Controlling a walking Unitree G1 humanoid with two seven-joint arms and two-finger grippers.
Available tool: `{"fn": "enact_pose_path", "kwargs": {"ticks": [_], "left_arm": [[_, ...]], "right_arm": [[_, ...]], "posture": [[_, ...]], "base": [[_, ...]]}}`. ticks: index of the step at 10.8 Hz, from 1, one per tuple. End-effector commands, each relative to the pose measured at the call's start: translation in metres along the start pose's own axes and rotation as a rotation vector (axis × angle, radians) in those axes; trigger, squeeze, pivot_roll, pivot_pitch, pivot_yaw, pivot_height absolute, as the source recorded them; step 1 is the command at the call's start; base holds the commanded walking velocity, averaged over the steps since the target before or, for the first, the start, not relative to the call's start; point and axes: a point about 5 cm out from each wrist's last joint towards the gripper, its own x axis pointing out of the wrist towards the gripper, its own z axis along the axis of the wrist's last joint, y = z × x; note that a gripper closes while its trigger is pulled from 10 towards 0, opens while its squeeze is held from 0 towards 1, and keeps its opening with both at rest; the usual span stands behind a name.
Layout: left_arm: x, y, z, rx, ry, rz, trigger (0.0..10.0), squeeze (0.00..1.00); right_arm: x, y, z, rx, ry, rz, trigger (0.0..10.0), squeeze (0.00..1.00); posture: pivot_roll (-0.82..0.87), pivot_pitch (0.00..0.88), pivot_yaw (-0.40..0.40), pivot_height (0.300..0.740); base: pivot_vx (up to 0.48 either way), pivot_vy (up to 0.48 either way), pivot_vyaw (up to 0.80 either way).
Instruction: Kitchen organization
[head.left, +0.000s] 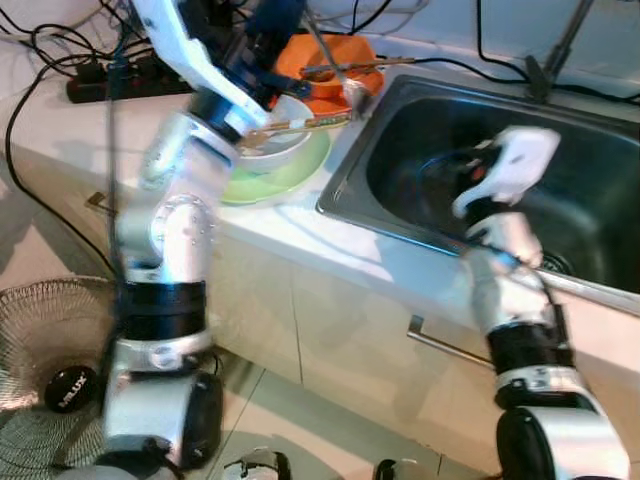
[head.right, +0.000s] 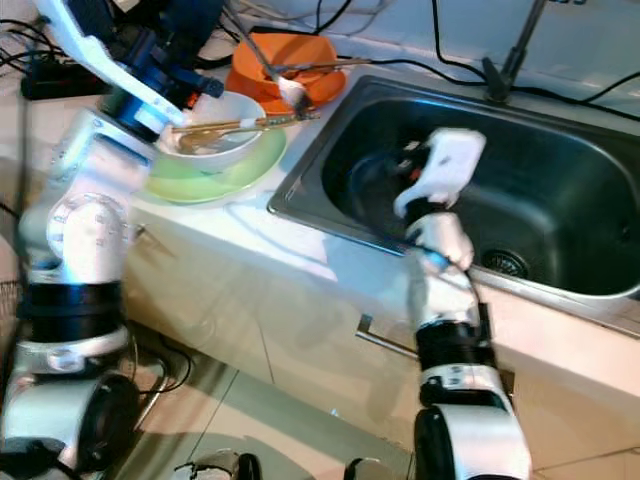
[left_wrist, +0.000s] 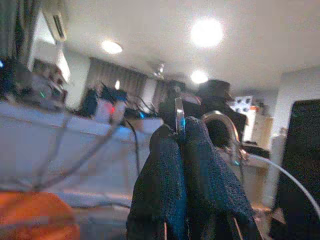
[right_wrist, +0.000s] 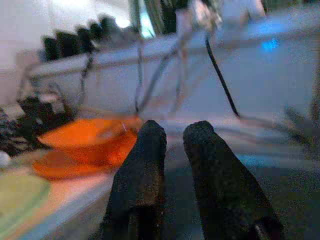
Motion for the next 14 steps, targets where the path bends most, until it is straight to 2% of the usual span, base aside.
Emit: {"fn": "enact_pose_path", "kwargs": {"ticks": [1, 4, 7, 8, 9, 12, 14], "left_arm": [[-0.001, -0.003, -0.010, -0.034, 0.038, -0.014, 10.0, 0.00], [-0.003, -0.012, -0.029, -0.108, 0.083, -0.040, 10.0, 0.00], [-0.004, -0.014, -0.032, -0.106, 0.105, -0.050, 10.0, 0.00], [-0.005, -0.014, -0.033, -0.103, 0.112, -0.052, 10.0, 0.00], [-0.005, -0.015, -0.034, -0.101, 0.115, -0.053, 10.0, 0.00], [-0.005, -0.015, -0.036, -0.102, 0.126, -0.061, 10.0, 0.00], [-0.005, -0.015, -0.036, -0.098, 0.130, -0.064, 10.0, 0.00]], "right_arm": [[0.007, 0.004, 0.015, -0.006, -0.052, 0.041, 10.0, 1.00], [0.008, 0.003, 0.042, -0.087, -0.120, 0.188, 10.0, 1.00], [0.002, -0.006, 0.051, -0.139, -0.104, 0.256, 10.0, 1.00], [-0.004, -0.002, 0.050, -0.172, -0.067, 0.365, 10.0, 0.73], [-0.007, 0.000, 0.049, -0.174, -0.052, 0.405, 10.0, 0.00], [-0.024, 0.013, 0.043, -0.171, 0.021, 0.601, 10.0, 0.00], [-0.027, 0.014, 0.044, -0.159, 0.029, 0.628, 10.0, 0.00]], "posture": [[0.03, 0.059, 0.052, 0.740], [0.02, 0.048, 0.066, 0.740], [0.01, 0.042, 0.074, 0.740], [0.01, 0.037, 0.075, 0.740], [0.01, 0.035, 0.075, 0.740], [0.01, 0.030, 0.077, 0.740], [0.01, 0.033, 0.080, 0.740]], "base": [[0.000, 0.000, 0.00], [0.000, 0.000, 0.00], [0.000, 0.000, 0.00], [0.000, 0.000, 0.00], [0.000, 0.000, 0.00], [0.000, 0.000, 0.00], [0.000, 0.000, 0.00]]}}
